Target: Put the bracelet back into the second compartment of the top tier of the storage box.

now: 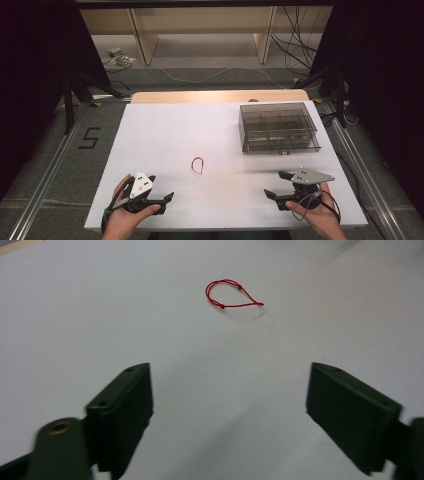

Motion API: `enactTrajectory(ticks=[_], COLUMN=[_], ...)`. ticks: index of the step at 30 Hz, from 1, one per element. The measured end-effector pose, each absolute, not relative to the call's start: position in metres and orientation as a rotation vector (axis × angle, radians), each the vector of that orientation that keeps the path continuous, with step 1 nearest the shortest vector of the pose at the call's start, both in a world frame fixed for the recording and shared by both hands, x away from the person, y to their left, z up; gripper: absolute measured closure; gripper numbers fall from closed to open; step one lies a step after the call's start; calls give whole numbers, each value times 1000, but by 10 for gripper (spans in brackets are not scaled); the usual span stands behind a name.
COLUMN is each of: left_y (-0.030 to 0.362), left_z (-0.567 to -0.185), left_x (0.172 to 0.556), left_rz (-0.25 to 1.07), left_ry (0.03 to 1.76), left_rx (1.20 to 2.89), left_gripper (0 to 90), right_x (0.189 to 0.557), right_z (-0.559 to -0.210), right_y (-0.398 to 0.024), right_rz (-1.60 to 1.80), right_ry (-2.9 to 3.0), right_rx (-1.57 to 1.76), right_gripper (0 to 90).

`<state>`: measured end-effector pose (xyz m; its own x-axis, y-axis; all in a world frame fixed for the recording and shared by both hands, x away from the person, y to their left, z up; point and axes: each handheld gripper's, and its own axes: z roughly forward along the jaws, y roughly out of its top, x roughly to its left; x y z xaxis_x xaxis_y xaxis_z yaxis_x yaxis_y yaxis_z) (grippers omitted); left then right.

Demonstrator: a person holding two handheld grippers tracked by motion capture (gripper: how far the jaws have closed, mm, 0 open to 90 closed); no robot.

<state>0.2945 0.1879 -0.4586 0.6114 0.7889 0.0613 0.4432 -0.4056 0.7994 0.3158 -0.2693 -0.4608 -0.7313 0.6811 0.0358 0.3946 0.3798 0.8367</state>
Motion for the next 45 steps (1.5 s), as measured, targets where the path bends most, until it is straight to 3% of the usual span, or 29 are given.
enactTrajectory(ticks=[1, 3, 5, 7, 8, 19, 45], left_y=[188, 187, 186, 186, 186, 183, 183], left_z=[-459, -458, -459, -460, -460, -461, -462], left_x=[295, 294, 294, 294, 294, 295, 296], left_rz=[563, 567, 560, 563, 561, 562, 567], left_ry=[968, 972, 966, 965, 968, 968, 973], left_rx=[2055, 2044, 2048, 2047, 2047, 2049, 2047], left_gripper=[136, 189, 141, 178, 149, 159, 160], right_x=[316, 317, 317, 317, 317, 328, 391], right_z=[-461, -461, -459, -459, -457, -451, -461], right_y=[-268, -266, -262, -260, -255, -210, -92], right_rz=[1286, 1291, 1292, 1295, 1304, 1314, 1173], right_ry=[2330, 2336, 2341, 2343, 2344, 2383, 2460], right_rx=[941, 932, 922, 918, 906, 818, 780], right_gripper=[195, 203, 208, 212, 223, 292, 444])
